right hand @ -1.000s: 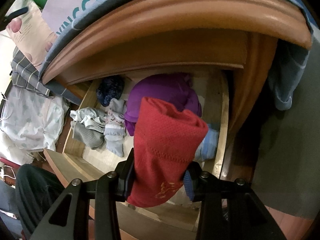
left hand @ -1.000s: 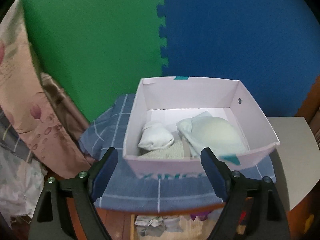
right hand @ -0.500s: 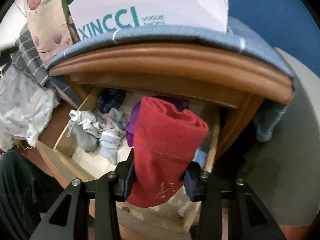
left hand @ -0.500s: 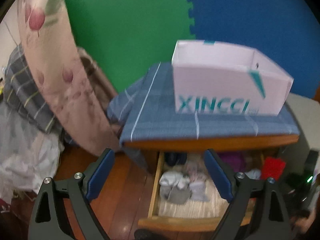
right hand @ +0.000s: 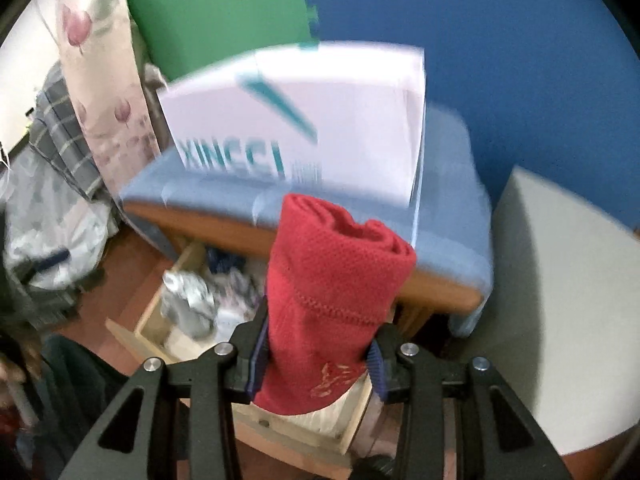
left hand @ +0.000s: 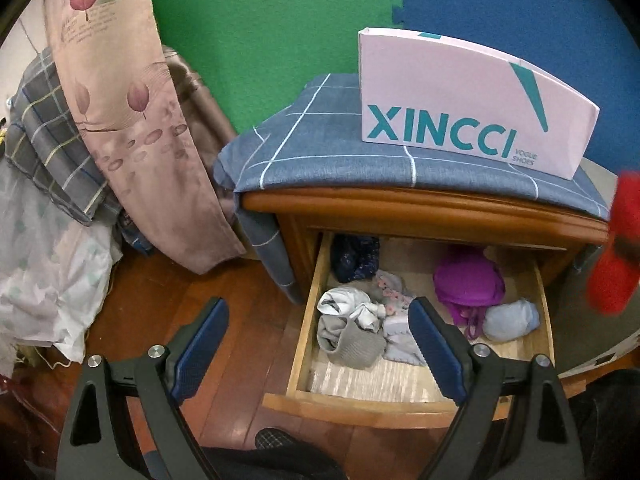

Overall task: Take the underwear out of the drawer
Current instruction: 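Carry the red underwear into the shoe box and open the right tool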

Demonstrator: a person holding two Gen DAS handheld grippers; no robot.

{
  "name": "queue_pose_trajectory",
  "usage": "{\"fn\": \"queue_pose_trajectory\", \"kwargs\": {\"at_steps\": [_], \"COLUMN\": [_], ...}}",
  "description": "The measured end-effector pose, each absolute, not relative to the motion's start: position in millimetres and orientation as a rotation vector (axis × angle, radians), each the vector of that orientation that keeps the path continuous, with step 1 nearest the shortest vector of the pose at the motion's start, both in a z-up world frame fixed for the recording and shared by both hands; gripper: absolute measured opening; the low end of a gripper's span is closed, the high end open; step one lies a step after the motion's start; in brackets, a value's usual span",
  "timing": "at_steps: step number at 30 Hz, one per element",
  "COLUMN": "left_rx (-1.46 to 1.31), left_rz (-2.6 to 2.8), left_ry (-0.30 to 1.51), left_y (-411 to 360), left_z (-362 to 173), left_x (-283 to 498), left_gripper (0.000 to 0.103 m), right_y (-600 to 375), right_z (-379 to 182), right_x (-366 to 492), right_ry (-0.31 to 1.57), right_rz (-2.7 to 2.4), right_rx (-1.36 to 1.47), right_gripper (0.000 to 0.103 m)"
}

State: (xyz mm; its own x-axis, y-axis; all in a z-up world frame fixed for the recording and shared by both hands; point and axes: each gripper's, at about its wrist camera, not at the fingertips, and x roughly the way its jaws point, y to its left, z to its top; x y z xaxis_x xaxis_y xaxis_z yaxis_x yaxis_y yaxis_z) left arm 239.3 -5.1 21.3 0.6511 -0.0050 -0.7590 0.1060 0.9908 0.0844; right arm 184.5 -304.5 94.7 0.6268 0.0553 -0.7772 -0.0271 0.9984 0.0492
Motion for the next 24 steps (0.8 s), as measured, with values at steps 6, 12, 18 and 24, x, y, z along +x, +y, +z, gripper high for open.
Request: {"fn": "queue_pose_trajectory", "kwargs": {"at_steps": [6, 12, 18, 24], "left_rx": [0.137, 0.131, 0.17, 0.167], "left_rz": [-0.033, -0.026, -0.013, -0.009], "left_ry": [0.837, 0.838, 0.826, 0.828], "left_y": [-3.7, 0.4, -0.2, 3.4], "left_z": [23.8, 27.4, 27.3, 24.3], "left_x": [236.9, 239.0, 242.6, 247.9], "left_gripper": [0.091, 0.091, 0.092, 0.093], "right_y": [-311.9, -316.1, -308.1, -305.5], "right_z": [181.5, 234.0, 238.8, 212.7], "right_x": [207.6, 260.8, 321.9, 374.1], "right_ry": [0.768, 0.714, 0.749, 0.851], "right_rz": [0.033, -0.017, -0.074, -0.145], "right_rx": [0.0, -0.021, -0.074, -0.124], "right_gripper": [0.041, 0.041, 0.041, 0.041]}}
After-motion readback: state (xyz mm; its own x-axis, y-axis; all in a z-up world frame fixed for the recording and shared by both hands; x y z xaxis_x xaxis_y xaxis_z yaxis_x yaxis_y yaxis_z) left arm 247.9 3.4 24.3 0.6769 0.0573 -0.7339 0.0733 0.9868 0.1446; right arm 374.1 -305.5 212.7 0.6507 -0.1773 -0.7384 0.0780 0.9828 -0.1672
